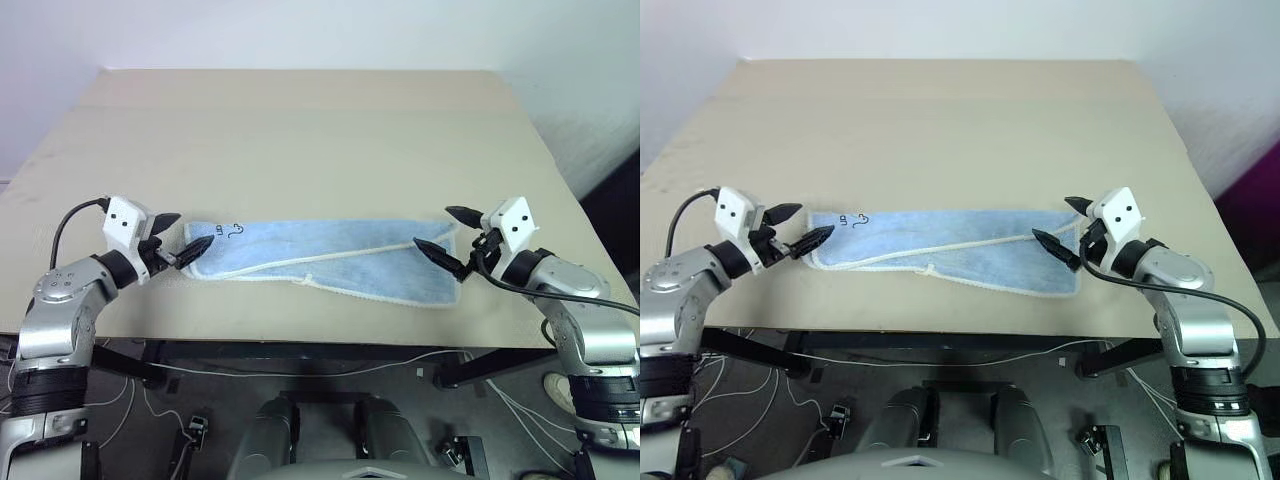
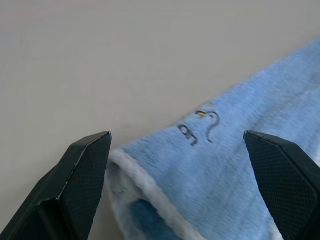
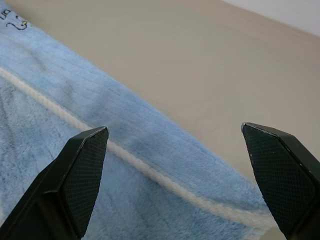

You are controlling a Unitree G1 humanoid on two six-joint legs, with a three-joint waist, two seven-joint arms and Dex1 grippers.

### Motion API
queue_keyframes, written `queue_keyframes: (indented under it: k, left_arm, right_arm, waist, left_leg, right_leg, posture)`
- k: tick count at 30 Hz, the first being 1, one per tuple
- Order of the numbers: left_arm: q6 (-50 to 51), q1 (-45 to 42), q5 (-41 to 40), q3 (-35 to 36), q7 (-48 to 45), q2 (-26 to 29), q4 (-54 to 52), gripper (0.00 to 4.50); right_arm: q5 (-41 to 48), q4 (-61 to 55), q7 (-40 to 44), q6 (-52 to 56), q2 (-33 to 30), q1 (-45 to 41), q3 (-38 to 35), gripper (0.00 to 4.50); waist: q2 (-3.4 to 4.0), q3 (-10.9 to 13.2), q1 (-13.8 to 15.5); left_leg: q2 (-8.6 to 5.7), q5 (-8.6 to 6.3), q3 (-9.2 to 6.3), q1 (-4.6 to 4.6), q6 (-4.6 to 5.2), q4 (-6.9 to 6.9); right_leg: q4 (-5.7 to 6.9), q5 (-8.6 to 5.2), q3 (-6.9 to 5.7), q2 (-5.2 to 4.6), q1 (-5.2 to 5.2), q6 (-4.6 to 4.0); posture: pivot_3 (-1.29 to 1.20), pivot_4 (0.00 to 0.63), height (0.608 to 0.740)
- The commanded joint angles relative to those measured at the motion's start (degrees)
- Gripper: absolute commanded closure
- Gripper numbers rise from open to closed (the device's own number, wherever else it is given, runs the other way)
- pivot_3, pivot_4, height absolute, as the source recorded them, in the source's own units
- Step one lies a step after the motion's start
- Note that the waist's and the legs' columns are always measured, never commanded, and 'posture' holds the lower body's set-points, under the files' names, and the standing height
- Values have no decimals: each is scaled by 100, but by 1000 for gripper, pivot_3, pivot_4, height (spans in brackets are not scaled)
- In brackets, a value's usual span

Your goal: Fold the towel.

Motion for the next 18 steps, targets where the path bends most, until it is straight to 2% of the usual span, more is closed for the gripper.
queue_keyframes:
  k: [1,10,18]
  left_arm:
    - [4,-117,-47,3,-87,100,-147,57]
    - [-16,-265,1,-29,-197,191,-162,57]
    - [-524,-251,270,-317,-999,679,227,57]
  right_arm:
    - [121,-289,-73,-2,-9,70,-201,0]
    - [166,-307,-155,-38,-61,80,-248,0]
    - [36,-22,-307,-219,67,-107,-159,0]
  waist:
    - [0,0,4]
    - [0,0,-4]
    - [0,0,-3]
  left_leg:
    - [0,0,0,0,0,0]
    - [0,0,0,0,1,-1]
    - [0,0,1,0,1,-1]
  right_leg:
    - [0,0,0,0,0,0]
    - [-1,0,0,1,-1,0]
    - [-1,0,-1,1,-1,0]
  posture:
    - [0,150,740]
    - [0,150,740]
    - [0,150,740]
